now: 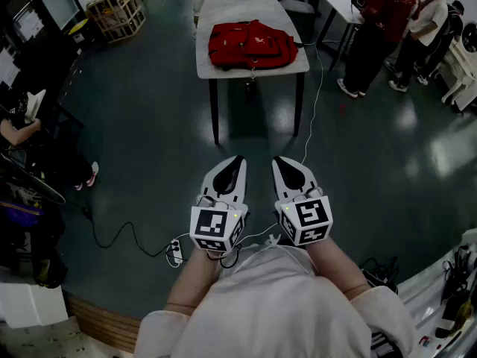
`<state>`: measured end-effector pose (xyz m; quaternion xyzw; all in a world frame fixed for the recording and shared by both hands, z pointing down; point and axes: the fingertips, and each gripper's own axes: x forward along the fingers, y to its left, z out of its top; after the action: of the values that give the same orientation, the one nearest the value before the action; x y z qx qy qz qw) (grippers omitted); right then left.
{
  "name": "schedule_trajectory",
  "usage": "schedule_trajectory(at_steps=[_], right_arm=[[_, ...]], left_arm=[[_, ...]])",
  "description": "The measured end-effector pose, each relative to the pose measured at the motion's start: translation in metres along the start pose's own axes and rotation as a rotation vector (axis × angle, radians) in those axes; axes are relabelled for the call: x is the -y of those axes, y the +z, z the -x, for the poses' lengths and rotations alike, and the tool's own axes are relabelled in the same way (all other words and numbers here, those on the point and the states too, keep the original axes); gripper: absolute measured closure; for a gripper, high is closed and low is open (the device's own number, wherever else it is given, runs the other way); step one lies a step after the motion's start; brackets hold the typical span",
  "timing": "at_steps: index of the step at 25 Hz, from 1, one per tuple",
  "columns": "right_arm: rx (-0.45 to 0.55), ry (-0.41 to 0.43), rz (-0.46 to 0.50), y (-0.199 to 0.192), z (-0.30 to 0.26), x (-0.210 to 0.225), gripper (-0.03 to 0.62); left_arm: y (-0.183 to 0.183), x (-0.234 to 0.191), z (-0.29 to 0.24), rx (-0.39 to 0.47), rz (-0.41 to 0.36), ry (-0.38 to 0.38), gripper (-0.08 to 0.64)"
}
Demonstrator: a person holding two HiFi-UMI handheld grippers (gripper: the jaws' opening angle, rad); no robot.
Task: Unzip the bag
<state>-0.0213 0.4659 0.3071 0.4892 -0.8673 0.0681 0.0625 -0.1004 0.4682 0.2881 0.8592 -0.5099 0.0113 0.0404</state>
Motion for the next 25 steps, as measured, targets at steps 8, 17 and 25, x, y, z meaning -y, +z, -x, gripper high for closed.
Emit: schedule_trajectory(at_steps=[8,17,25], right_arm=[[-0.011,0.005,-0.010,-0.008,0.004,-0.002,0.566],[-0.048,0.003,-0.043,-0.026,0.005,-0.014,0.566],[-0.085,-0.002,-0.065,-0.043,-0.016,-0.005,0.565]], left_arm=[[-0.003,0.004,0.005,-0.004,-0.009,-0.001,0.531],[-0.024,0.001,0.023,-0.043,0.010,0.012,0.531],[-0.040,-0.017,0.009,-0.072,0.045,0.029,0.531]])
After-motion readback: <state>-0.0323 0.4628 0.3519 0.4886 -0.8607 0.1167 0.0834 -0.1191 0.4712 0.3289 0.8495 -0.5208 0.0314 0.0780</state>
